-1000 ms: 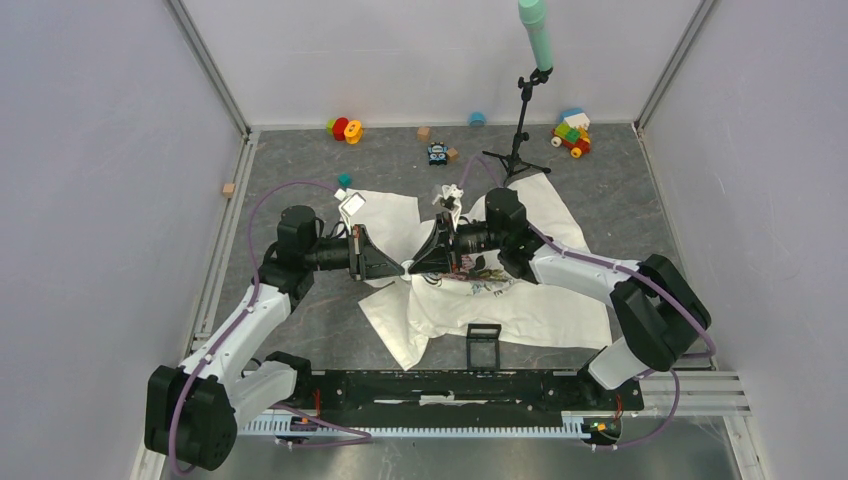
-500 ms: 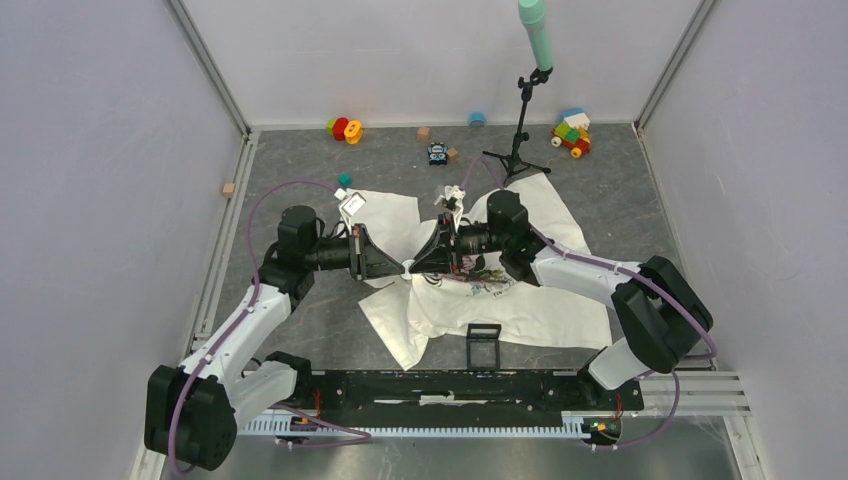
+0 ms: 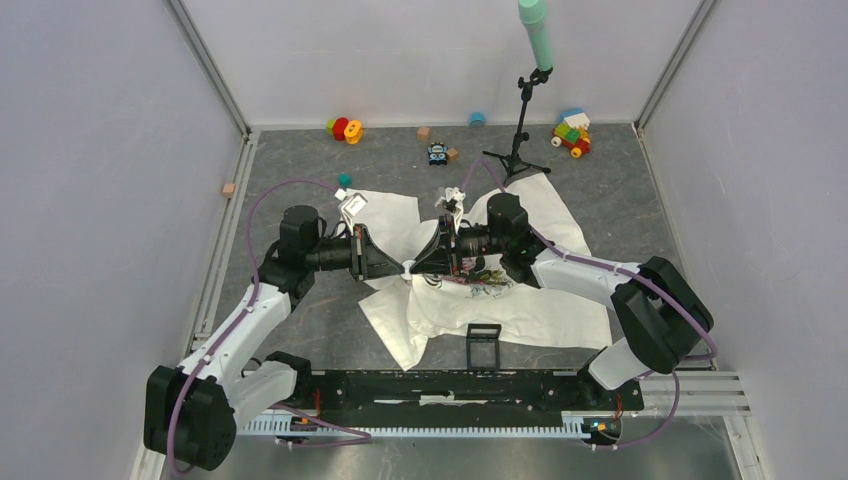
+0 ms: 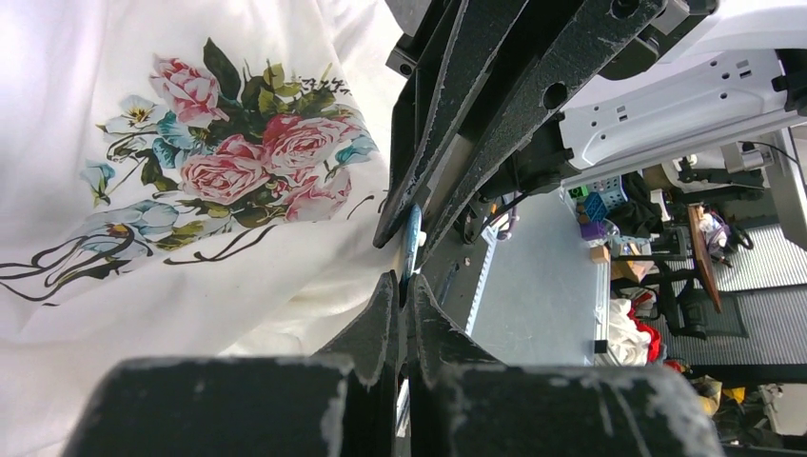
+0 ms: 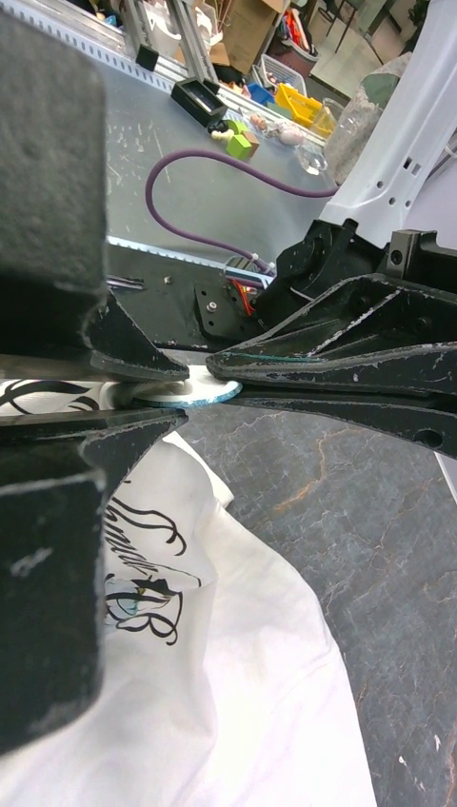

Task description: Pin the brooch onto the clothing

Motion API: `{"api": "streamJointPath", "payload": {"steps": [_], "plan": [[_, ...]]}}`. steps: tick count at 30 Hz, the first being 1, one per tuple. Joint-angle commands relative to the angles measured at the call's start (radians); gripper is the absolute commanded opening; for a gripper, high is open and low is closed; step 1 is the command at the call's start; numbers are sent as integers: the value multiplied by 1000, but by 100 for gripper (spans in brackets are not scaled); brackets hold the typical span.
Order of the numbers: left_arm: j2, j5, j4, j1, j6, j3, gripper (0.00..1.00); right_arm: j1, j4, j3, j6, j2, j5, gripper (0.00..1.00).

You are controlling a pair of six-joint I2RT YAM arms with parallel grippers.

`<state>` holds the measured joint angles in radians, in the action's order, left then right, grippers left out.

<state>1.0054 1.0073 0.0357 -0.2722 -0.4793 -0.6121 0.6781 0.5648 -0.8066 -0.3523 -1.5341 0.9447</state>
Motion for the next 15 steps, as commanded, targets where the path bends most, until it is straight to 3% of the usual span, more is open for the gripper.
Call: {"api": "streamJointPath", "payload": {"steps": [1, 15], "plan": [[-27, 18, 29, 20, 30, -52, 2, -32, -48, 23, 48, 15, -63, 16], [-40, 2, 26, 42, 23, -50, 2, -35, -140, 20, 115, 38, -158, 16]]}}
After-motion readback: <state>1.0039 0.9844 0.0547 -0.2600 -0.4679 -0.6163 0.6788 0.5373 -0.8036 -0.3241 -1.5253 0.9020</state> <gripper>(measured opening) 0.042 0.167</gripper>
